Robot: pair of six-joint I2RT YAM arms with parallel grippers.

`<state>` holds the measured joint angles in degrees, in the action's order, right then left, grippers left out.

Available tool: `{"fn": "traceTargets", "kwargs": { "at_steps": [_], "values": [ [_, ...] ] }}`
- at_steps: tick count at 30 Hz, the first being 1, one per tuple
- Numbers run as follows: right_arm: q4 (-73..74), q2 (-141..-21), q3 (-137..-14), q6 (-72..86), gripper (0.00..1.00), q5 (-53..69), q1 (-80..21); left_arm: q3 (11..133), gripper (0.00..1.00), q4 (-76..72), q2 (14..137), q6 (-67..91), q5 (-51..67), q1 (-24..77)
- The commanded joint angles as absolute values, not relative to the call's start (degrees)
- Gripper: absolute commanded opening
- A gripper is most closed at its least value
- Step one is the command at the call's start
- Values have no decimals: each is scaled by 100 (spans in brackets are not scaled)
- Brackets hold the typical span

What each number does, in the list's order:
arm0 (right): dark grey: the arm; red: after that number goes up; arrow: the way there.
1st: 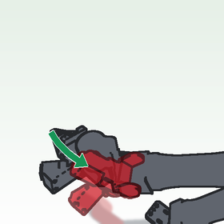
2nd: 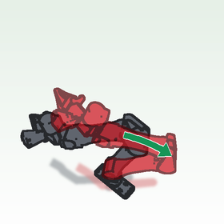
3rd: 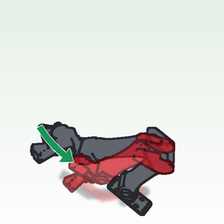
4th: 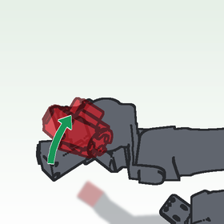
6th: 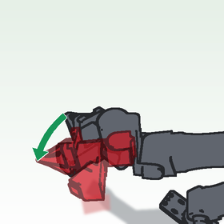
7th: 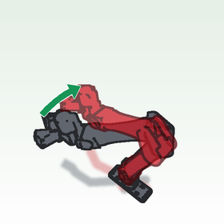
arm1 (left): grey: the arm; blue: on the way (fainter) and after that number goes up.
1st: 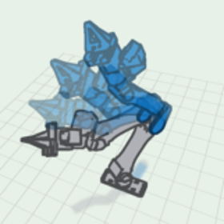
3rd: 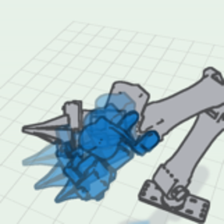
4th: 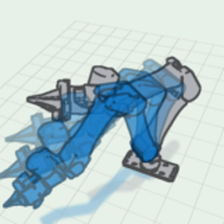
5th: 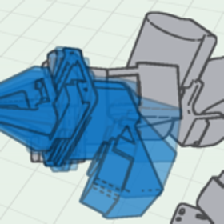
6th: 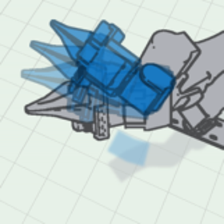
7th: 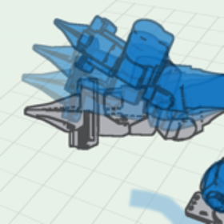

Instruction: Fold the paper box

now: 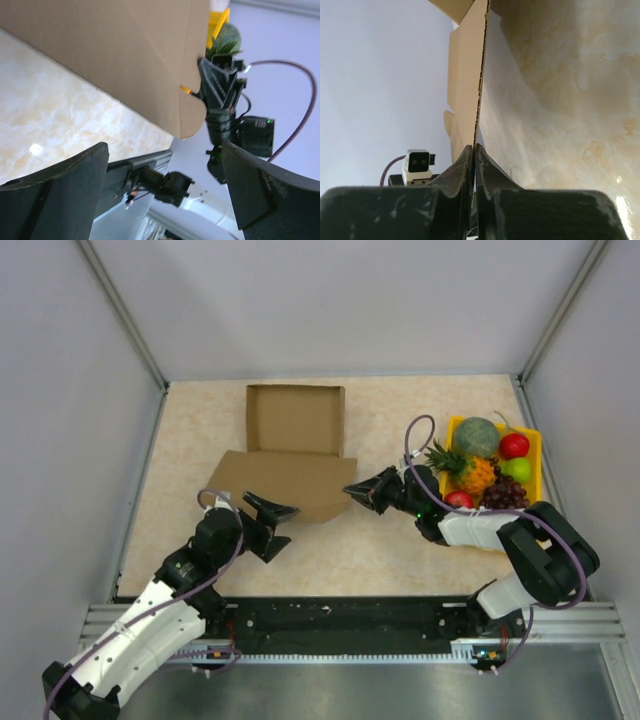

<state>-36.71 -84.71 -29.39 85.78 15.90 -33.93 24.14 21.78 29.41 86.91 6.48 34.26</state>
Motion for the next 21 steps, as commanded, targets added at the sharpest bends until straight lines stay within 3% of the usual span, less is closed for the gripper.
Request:
{"fn": "traceTargets", "kwargs": {
  "at_steps": [1, 6, 13, 16, 17, 19, 20, 21],
  "values": [
    [-4192, -8393, -3024, 8605, 0, 1529, -3349, 2364, 98, 1205, 2900, 9431, -236, 3410],
    [-4333, -8324, -2909, 8639, 0, 1521, -3349, 2566, 96, 1441, 3462, 9623, -536, 3401],
    [-4438, -8227, -2795, 8754, 0, 1433, -3375, 2479, 76, 1161, 3648, 9572, -764, 3401],
    [-4421, -8191, -2786, 8745, 0, 1450, -3454, 2601, 53, 1020, 3647, 9124, -1089, 3401],
    [-4395, -8174, -2786, 8736, 0, 1441, -3506, 2645, 41, 924, 3674, 8618, -1212, 3401],
    [-4307, -8069, -2804, 8474, 0, 1503, -3524, 2829, 31, 879, 3691, 7975, -1266, 3384],
    [-4063, -7999, -2821, 8316, 4, 1590, -3542, 2882, 21, 896, 3718, 7389, -1248, 3375],
    [-3808, -7885, -2839, 7853, 17, 1634, -3533, 3005, 15, 914, 3709, 7087, -1196, 3331]
  ]
}}
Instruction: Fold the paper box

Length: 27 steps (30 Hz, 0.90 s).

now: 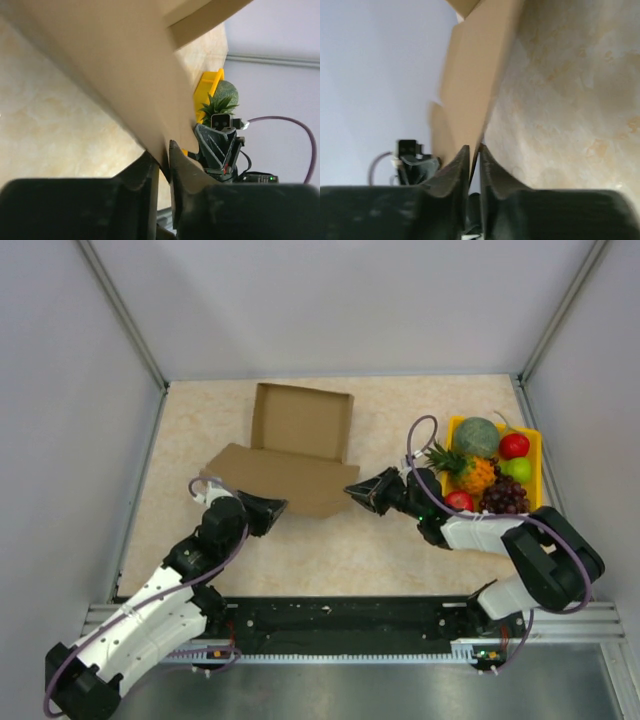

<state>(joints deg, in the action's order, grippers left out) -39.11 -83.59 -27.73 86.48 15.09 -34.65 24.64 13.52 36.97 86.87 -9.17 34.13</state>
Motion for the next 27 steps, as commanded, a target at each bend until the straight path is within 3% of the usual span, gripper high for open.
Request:
{"fn": "traceTargets", "kwargs": {
  "at_steps": [1, 2, 3, 6, 10, 17, 21, 27],
  "values": [
    [-3519, -7614, -2917, 7562, 24, 1652, -3533, 3075, 8, 1010, 3700, 6814, -1152, 3296],
    [-2724, -7429, -2996, 7219, 32, 1635, -3533, 3146, 3, 1089, 3700, 6159, -1099, 3261],
    [-2333, -7261, -3101, 6407, 46, 1670, -3516, 3347, 0, 1186, 3709, 5770, -933, 3191],
    [-365, -6724, -3777, 4449, 64, 1688, -3446, 4048, 0, 1844, 3980, 4267, -530, 3042],
    [1412, -6434, -4831, 2569, 70, 1644, -3130, 5157, 0, 3099, 4805, 2360, -96, 2936],
    [2109, -6547, -5660, 1644, 77, 1837, -2471, 6731, 0, 4420, 5247, 678, 1429, 2637],
    [2180, -6784, -5923, 1547, 77, 1977, -2408, 8319, 0, 5615, 5774, 124, 1116, 2619],
    [2259, -7014, -6609, 688, 78, 2355, -2426, 9420, 0, 6476, 5766, -509, 985, 2619]
  ]
}}
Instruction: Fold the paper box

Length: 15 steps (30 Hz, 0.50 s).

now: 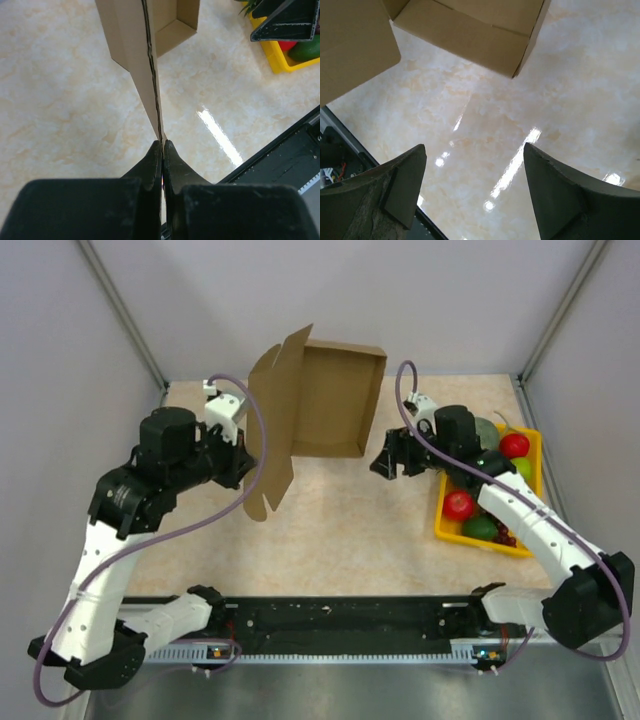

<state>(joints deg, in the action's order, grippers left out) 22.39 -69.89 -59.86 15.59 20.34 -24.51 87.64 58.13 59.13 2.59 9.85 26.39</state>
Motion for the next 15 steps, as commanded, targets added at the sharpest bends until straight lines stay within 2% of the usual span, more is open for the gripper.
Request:
{"fn": "traceTargets", "kwargs": {
  "at_steps": [1, 4, 6, 10, 15],
  "values": [
    [2267, -7022, -6827, 512, 79, 2242, -2434, 9518, 0, 6599, 5818, -736, 1045, 2619],
    [2522, -6821, -7362, 27, 80, 1471, -2443, 9659, 0, 6794, 5871, -817, 896, 2707],
    [2593, -6654, -7610, -271, 83, 1485, -2443, 9650, 0, 6785, 5880, -835, 1001, 2716],
    [2671, -6679, -8443, -877, 90, 2606, -2452, 9677, 0, 6767, 5932, -1019, 1143, 2786],
    [2987, -7468, -9780, -1783, 95, 3417, -2443, 9703, 0, 6873, 5986, -1107, 1151, 3032]
  ]
}}
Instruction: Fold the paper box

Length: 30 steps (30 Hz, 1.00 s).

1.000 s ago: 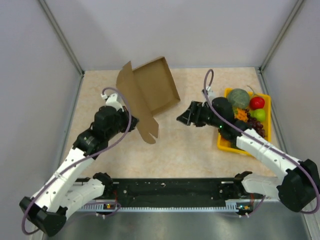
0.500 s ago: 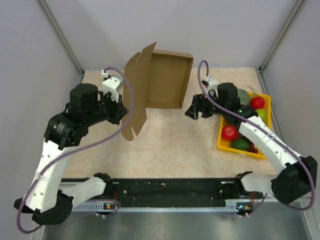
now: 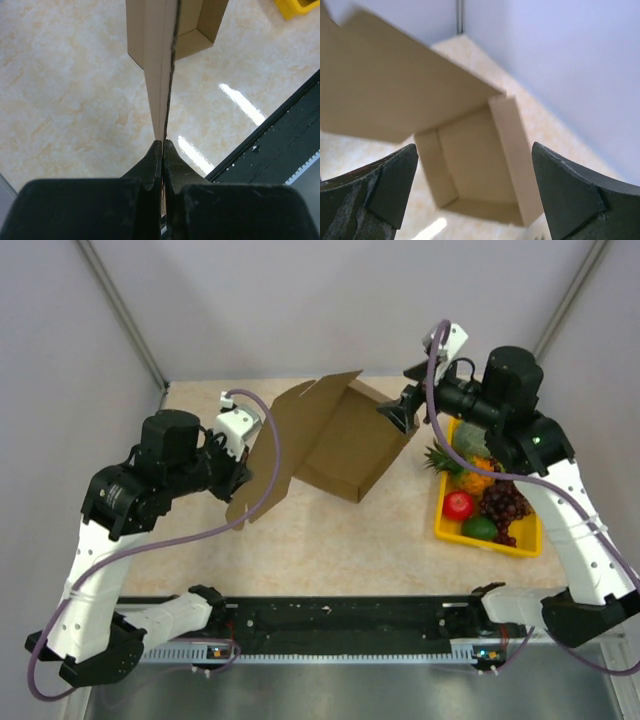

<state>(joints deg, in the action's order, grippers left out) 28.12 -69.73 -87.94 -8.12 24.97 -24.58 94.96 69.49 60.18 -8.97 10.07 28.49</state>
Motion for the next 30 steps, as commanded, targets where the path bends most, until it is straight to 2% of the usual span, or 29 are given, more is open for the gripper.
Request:
{"fn": "traceTargets", "kwargs": {
  "at_steps": [1, 4, 6, 9, 19, 22, 23, 25, 26, 28, 29, 30],
  "values": [
    [3345, -7619, -10435, -1862, 96, 3767, -2452, 9694, 0, 6882, 5959, -1125, 1117, 3058],
    [3989, -8164, -11580, -2126, 96, 4427, -2470, 9694, 0, 6899, 6020, -1098, 958, 3076],
    [4262, -8279, -11803, -2372, 96, 4666, -2557, 9712, 0, 6882, 6047, -1090, 1019, 3111],
    [4280, -8349, -11655, -2531, 96, 5010, -2723, 9782, 0, 6917, 6126, -1099, 1011, 3190],
    [4342, -8964, -11900, -2980, 90, 4684, -3384, 9809, 0, 6970, 6135, -1142, 1169, 3340],
    [4342, -9105, -11857, -2927, 80, 4938, -3384, 9791, 0, 6943, 6117, -1160, 1090, 3357],
    [4333, -9114, -11822, -2909, 71, 5009, -3392, 9808, 0, 6935, 6117, -1169, 1125, 3357],
    [4316, -9184, -11742, -2883, 60, 5158, -3393, 9826, 0, 6917, 6178, -1160, 1151, 3366],
    [4324, -9211, -11733, -2883, 44, 5159, -3401, 9852, 0, 6900, 6205, -1151, 1082, 3366],
    [4316, -9246, -11698, -2874, 27, 5072, -3393, 9861, 0, 6865, 6258, -1046, 871, 3366],
    [4315, -9246, -11698, -2848, 0, 5063, -3393, 9879, 0, 6803, 6267, -985, 757, 3366],
    [4307, -9229, -11672, -2813, 0, 5028, -3393, 9870, 0, 6742, 6240, -863, 486, 3366]
  ]
}}
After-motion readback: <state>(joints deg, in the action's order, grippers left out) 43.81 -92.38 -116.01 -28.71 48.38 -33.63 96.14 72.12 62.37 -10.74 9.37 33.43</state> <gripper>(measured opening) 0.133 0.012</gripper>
